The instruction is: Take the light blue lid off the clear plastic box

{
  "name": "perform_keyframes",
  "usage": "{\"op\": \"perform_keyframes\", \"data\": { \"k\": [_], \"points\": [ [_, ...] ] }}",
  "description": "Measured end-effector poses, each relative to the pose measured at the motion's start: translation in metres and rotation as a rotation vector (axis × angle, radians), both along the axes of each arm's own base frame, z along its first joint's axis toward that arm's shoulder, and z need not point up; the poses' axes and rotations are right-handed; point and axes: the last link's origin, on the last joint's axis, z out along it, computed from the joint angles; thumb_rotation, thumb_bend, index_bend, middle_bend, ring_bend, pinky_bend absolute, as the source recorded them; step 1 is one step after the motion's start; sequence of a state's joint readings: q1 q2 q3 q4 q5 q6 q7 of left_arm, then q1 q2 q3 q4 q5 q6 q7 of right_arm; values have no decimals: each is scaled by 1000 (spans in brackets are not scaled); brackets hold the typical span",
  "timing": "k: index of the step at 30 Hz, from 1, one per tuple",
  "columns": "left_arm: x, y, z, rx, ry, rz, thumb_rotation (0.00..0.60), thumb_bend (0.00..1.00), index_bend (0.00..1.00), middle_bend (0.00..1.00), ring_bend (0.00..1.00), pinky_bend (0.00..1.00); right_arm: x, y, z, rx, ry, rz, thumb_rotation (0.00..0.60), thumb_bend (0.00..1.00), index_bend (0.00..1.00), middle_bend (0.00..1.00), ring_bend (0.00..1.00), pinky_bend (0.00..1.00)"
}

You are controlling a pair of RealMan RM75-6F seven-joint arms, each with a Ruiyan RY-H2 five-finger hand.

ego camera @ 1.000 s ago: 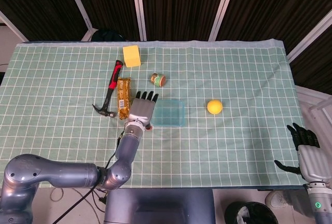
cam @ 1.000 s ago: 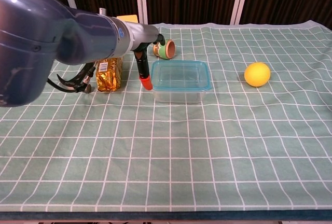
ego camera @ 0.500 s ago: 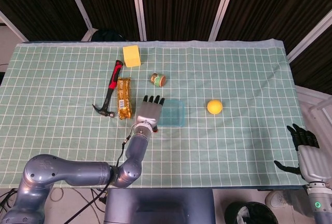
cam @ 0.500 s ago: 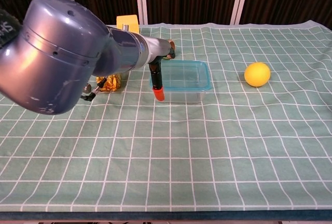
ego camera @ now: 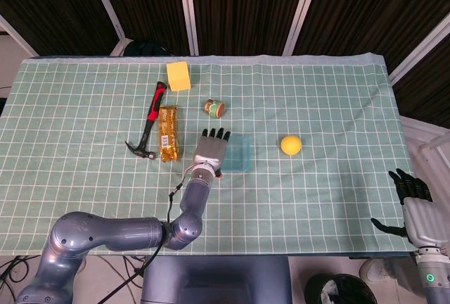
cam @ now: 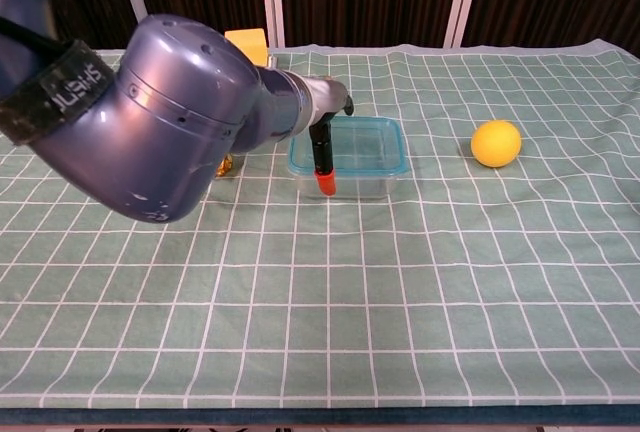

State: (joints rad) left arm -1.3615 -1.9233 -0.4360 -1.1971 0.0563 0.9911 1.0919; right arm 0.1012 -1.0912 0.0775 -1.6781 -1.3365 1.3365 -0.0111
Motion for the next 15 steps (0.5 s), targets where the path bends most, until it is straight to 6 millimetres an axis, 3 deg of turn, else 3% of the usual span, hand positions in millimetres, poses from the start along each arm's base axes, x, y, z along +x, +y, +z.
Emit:
{"op": "perform_keyframes", "data": {
  "k": [3,6,15],
  "points": [
    [1,3,-3,18,-8,-17,600,153,146,184,220,410,0,0,0,-1,-4,-2,600,240,0,0,0,0],
    [3,3,-6,34,-17,-55,600,185,234,294,309,461,0,0,0,-1,-8,-3,600,241,0,0,0,0],
    [-6,-5,-9,26,-44,-144,600,185,274,337,319,466,2,1,0,2,-16,-1,600,241,0,0,0,0]
  ]
}}
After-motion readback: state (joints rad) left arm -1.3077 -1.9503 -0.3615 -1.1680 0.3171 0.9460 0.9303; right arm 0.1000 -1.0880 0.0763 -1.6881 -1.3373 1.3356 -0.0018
